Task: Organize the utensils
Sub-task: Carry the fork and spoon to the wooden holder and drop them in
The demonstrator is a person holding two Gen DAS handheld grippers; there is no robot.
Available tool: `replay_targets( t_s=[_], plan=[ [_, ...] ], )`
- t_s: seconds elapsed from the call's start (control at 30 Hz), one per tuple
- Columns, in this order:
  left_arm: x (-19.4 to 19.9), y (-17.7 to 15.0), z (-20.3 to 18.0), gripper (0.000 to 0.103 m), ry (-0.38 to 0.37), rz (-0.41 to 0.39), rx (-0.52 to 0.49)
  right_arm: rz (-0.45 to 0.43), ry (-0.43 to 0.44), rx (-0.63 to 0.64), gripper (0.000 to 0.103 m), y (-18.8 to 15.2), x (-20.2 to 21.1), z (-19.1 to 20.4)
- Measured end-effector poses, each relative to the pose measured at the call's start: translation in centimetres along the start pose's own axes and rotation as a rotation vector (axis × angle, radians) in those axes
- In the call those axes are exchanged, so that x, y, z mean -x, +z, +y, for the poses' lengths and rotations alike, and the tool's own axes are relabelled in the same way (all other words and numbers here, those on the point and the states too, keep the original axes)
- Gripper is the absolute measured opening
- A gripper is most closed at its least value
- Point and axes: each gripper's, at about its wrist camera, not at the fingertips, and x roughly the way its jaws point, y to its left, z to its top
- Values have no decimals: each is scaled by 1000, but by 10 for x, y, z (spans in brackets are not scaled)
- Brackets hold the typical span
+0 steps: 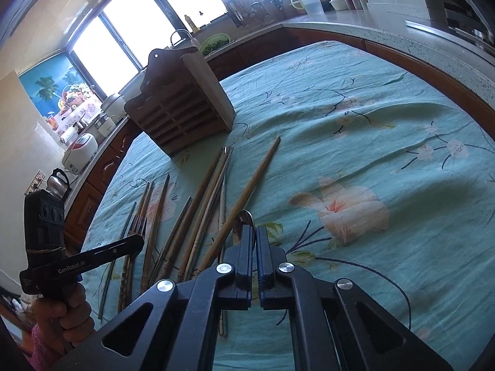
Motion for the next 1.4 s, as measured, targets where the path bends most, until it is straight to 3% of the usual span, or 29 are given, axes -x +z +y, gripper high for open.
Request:
replay_targets(
  t_s=[0.47, 0.93, 1.17, 1.4],
  plan=[
    [77, 0, -4, 1, -64, -182, 3, -138, 11, 143, 2, 33, 41, 50],
    [129, 6, -5, 1, -31, -313, -5, -305, -7, 222, 2, 81, 57, 82],
    [136, 31, -2, 1, -33, -358, 12, -360, -8, 216, 2, 104, 49, 87],
    [146, 80, -7, 1, -13, -459, -6, -489, -69, 267, 2, 147, 41, 108]
  ],
)
